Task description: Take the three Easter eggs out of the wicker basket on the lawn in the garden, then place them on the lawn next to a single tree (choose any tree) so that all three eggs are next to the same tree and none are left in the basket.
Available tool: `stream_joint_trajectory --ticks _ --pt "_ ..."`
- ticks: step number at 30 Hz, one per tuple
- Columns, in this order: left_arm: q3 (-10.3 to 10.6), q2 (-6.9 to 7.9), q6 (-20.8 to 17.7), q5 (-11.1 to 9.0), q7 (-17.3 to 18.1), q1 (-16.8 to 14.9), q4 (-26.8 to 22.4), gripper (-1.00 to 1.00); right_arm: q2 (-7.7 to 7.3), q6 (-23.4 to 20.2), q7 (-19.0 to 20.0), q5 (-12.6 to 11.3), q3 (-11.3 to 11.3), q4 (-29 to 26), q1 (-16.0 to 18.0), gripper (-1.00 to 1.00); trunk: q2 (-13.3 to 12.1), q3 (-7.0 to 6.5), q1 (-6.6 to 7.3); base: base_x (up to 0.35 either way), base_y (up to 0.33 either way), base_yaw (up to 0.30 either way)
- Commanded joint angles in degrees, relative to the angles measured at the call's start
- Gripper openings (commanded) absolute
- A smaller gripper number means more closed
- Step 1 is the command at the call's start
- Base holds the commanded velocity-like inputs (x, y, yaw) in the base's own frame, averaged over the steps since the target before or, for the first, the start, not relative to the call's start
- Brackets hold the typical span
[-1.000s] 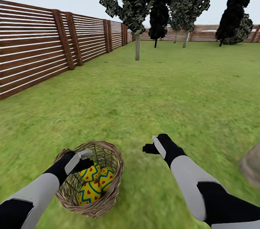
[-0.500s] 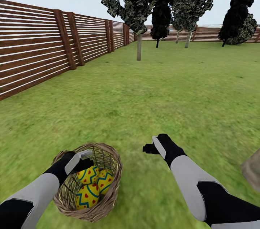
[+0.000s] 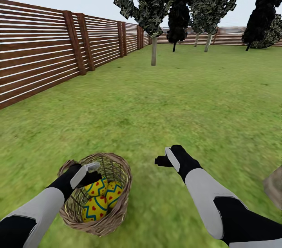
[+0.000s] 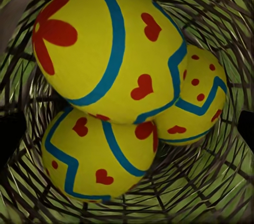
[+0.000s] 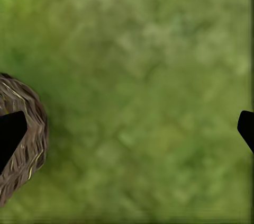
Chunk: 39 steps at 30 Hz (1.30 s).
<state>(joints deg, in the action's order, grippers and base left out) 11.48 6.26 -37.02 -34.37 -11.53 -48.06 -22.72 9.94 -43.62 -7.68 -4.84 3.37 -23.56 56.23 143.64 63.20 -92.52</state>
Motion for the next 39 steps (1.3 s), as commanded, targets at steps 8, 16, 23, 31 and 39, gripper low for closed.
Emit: stream_joint_trajectory --ticks 8,16,23,31,39 --pt "0.4 0.06 -0.2 -0.6 -0.4 0.0 -0.1 1.00 0.06 -0.2 -0.5 -0.5 0.3 -0.1 0.0 1.00 0.0 0.09 0.02 -0.011 -0.041 0.022" --pt "0.3 0.06 -0.2 -0.6 -0.4 0.0 -0.2 1.00 0.06 -0.2 -0.5 -0.5 0.3 -0.1 0.0 1.00 0.0 0.11 0.02 0.004 -0.011 0.006" --pt "0.3 0.39 1.2 -0.6 -0.2 0.0 -0.2 1.00 0.06 -0.2 -0.5 -0.5 0.3 -0.1 0.0 1.00 0.0 0.11 0.02 0.000 -0.001 0.000" --pt "0.2 1.93 5.3 -0.6 0.3 0.0 -0.2 1.00 0.06 -0.2 -0.5 -0.5 0.3 -0.1 0.0 1.00 0.0 0.11 0.02 0.000 0.000 0.000" --pt "0.2 3.19 7.4 -0.6 0.4 0.0 -0.1 1.00 0.06 -0.2 -0.5 -0.5 0.3 -0.1 0.0 1.00 0.1 1.22 -0.11 0.000 0.000 0.000"
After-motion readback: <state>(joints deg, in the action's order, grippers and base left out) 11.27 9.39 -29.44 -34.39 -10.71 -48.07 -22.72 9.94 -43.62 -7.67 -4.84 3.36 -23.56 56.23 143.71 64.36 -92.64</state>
